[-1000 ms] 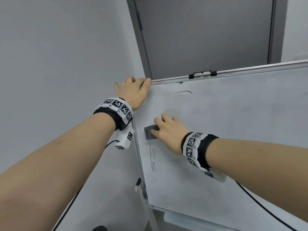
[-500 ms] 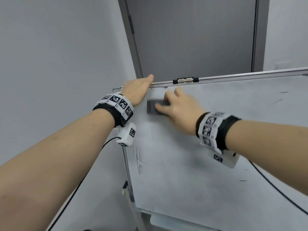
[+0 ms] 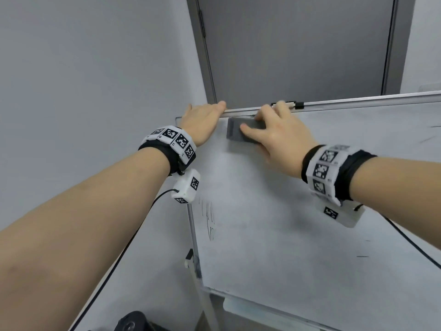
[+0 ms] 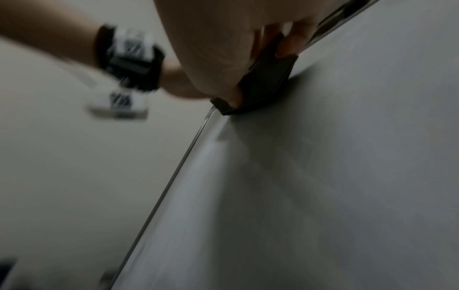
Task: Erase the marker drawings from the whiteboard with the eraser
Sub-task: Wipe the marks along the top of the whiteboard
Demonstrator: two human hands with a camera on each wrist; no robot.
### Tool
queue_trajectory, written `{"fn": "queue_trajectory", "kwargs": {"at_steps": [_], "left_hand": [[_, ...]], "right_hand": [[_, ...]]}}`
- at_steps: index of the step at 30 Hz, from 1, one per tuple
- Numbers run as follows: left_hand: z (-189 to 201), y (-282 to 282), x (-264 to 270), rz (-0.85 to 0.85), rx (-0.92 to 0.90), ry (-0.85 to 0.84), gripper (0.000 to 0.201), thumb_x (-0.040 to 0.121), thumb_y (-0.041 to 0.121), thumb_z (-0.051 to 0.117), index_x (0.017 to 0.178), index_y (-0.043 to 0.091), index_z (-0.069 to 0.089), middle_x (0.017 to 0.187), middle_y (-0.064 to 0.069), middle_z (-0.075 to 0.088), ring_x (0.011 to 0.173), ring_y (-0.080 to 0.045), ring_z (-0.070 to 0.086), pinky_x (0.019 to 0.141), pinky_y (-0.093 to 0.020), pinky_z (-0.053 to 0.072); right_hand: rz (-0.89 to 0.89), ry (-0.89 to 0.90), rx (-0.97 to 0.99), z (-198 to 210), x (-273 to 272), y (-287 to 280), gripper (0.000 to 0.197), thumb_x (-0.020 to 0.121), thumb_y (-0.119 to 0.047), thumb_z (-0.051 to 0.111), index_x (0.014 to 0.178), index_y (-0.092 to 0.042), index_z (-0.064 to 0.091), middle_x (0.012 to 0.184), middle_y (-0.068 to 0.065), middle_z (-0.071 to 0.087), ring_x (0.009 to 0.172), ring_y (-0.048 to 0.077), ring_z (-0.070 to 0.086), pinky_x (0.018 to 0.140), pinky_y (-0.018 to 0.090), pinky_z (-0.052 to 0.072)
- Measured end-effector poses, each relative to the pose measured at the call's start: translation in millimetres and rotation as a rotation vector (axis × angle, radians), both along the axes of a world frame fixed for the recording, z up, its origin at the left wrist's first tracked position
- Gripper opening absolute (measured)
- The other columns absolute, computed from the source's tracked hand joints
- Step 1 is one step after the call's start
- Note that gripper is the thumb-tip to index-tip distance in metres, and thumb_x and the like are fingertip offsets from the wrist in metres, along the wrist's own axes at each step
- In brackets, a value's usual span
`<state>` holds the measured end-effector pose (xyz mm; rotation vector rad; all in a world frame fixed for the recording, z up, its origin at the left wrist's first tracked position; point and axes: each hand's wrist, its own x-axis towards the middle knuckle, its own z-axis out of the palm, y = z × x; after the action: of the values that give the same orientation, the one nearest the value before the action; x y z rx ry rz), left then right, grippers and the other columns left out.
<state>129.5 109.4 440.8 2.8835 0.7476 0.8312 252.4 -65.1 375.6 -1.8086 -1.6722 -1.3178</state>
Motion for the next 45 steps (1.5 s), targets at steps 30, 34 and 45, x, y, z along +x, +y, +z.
{"fn": "queue_trajectory", "kwargs": {"at_steps": [30, 34, 45], "left_hand": [[-185.0, 103.5, -57.7, 0.139, -0.865, -0.578, 0.025, 0.080, 0.040, 0.041, 0.072, 0.018, 0.050, 0.075, -0.009, 0.050, 0.074, -0.019, 0.048, 0.082, -0.044, 0.051], [-178.2, 95.3, -60.5, 0.120, -0.852, -0.572, 0.021, 0.083, 0.033, 0.045, 0.073, 0.015, 0.051, 0.072, -0.008, 0.042, 0.070, -0.018, 0.042, 0.070, -0.037, 0.046], [-208.7, 63.4, -85.9, 0.168, -1.161, -0.430, 0.033, 0.101, 0.035, 0.036, 0.093, 0.014, 0.060, 0.084, -0.005, 0.063, 0.073, -0.017, 0.057, 0.076, -0.031, 0.050]], "right_hand": [[0.057, 0.133, -0.455, -203.8, -101.5, 91.0, 0.050, 0.072, -0.002, 0.058, 0.120, -0.016, 0.060, 0.106, 0.013, 0.049, 0.086, 0.031, 0.041, 0.047, 0.031, 0.033], [-0.029, 0.159, -0.635, -231.4, -113.2, 83.8, 0.054, 0.077, -0.005, 0.053, 0.129, -0.020, 0.052, 0.117, 0.011, 0.043, 0.094, 0.031, 0.038, 0.052, 0.031, 0.041], [0.068, 0.078, -0.206, -135.1, -97.4, 101.6, 0.038, 0.075, -0.002, 0.061, 0.112, -0.011, 0.063, 0.102, 0.016, 0.052, 0.088, 0.034, 0.045, 0.051, 0.030, 0.025]]}}
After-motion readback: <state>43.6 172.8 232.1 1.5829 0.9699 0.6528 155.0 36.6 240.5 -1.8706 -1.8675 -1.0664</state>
